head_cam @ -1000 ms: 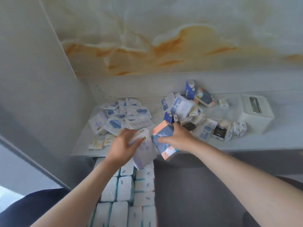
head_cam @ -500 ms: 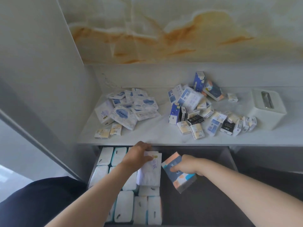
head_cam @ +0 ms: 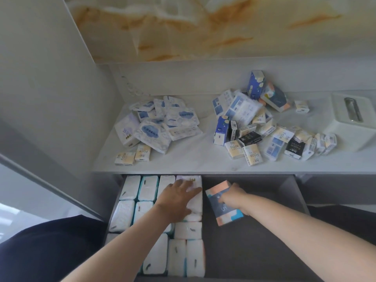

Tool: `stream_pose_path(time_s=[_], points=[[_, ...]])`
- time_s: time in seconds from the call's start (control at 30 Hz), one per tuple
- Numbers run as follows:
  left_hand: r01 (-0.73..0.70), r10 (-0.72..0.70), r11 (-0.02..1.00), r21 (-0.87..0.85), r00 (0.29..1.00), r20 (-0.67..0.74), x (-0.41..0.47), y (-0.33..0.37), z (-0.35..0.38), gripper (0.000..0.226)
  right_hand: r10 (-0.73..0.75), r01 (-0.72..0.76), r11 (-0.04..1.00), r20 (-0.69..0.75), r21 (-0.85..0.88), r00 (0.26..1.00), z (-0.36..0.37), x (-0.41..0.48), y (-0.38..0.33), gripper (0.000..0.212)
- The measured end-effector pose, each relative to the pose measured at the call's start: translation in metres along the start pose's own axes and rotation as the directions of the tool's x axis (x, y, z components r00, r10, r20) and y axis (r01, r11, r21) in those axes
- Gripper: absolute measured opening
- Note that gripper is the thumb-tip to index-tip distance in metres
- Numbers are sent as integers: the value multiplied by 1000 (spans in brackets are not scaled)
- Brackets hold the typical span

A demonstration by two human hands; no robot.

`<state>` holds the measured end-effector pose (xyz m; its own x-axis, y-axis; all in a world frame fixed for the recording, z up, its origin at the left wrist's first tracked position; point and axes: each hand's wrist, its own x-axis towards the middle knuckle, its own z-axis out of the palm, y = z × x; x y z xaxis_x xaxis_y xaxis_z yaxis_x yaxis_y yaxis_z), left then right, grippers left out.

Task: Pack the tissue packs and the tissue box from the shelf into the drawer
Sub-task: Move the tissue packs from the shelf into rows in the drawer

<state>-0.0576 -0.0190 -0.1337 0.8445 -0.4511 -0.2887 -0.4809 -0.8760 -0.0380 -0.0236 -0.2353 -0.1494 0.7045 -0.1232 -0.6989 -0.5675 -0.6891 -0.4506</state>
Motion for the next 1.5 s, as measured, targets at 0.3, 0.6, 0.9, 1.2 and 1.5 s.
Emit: stream_pose_path(time_s=[0.3,0.6,0.9,1.2,1.5], points=[[-135,138,977,166,990,-5,4,5,5,79,-8,4,997,-40,-82,999,9,9,-1,62],[-93,91,995,-31,995,-41,10,-7,5,70,-19,22,999,-145,23,989,21,19,-5,78],[-69,68,997,-28,997,-46,16,-5,3,67,105,-97,994,158,-59,982,27,6,-8,62],[-69,68,997,-24,998,-14,12,-3,-1,68,42,-61,995,243,72,969,33,6,-14,46],[16,-11,997,-75,998,60,16,12,-36,63,-155,206,919,173,-336,973,-14,-16,-25,22]])
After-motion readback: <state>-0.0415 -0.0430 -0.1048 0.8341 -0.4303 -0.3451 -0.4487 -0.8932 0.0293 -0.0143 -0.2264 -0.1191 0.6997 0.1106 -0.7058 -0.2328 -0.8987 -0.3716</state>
